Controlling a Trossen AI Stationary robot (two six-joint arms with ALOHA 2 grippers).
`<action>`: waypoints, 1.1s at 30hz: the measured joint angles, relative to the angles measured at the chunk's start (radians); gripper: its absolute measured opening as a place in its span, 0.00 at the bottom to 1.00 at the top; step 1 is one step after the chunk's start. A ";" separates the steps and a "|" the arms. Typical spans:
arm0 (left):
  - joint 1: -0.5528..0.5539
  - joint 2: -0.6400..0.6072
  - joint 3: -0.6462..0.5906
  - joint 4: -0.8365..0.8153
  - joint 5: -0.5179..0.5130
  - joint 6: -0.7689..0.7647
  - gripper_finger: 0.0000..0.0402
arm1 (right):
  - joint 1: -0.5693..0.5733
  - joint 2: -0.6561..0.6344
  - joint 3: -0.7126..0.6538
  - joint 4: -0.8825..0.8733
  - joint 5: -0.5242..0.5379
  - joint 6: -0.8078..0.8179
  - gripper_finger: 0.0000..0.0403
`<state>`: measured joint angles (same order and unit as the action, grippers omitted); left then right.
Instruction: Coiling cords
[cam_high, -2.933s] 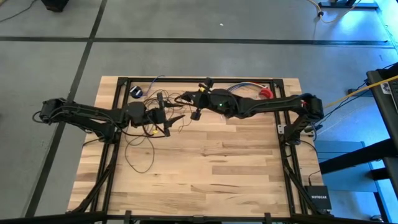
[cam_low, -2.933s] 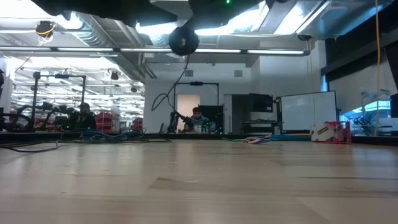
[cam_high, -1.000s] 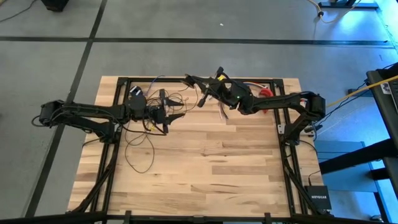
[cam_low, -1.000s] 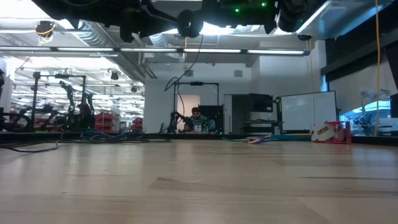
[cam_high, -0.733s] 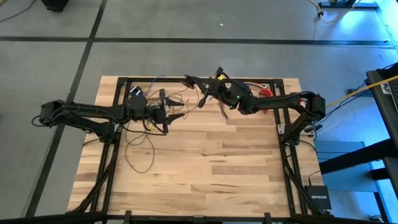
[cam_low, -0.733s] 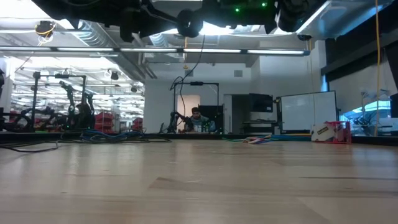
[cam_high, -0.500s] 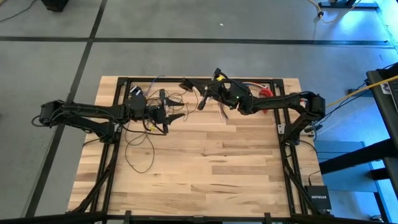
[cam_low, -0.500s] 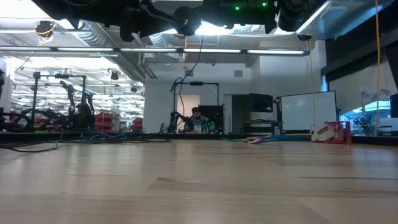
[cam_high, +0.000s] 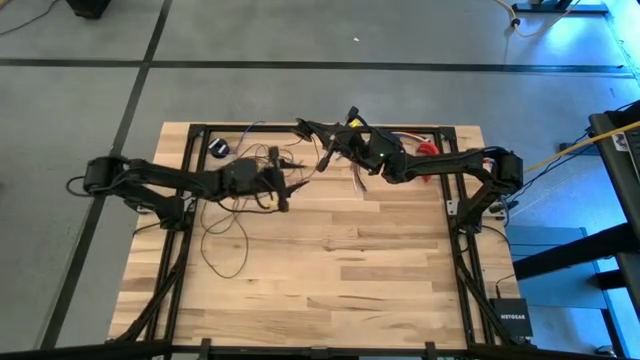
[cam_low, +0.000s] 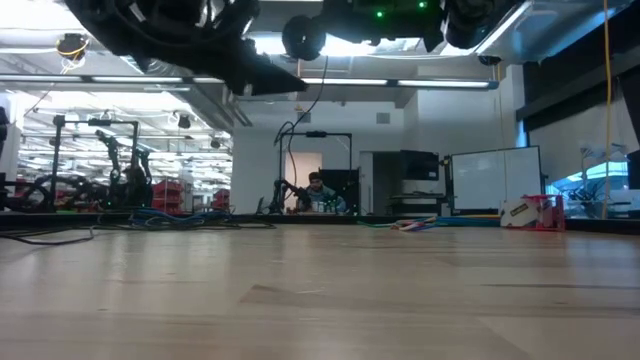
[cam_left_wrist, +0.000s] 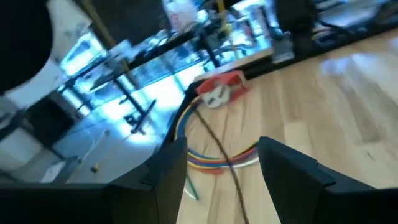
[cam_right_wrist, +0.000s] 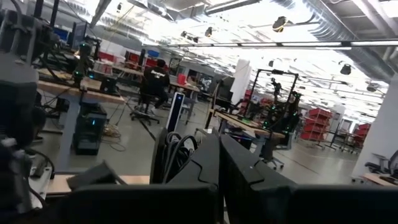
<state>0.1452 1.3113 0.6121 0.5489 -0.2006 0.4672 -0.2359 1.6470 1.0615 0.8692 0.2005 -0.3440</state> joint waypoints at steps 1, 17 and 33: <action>0.001 0.011 0.000 0.021 -0.011 -0.025 0.47 | 0.000 0.000 0.000 0.000 0.000 0.000 0.01; 0.074 0.159 0.002 0.181 -0.012 -0.198 0.39 | 0.000 0.000 0.000 0.001 0.001 -0.005 0.01; 0.115 0.114 0.001 0.048 -0.245 0.041 0.01 | 0.020 0.000 0.000 0.000 -0.008 -0.033 0.01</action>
<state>0.2597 1.4253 0.6132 0.5970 -0.4458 0.5081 -0.2160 1.6470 1.0618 0.8696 0.1928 -0.3773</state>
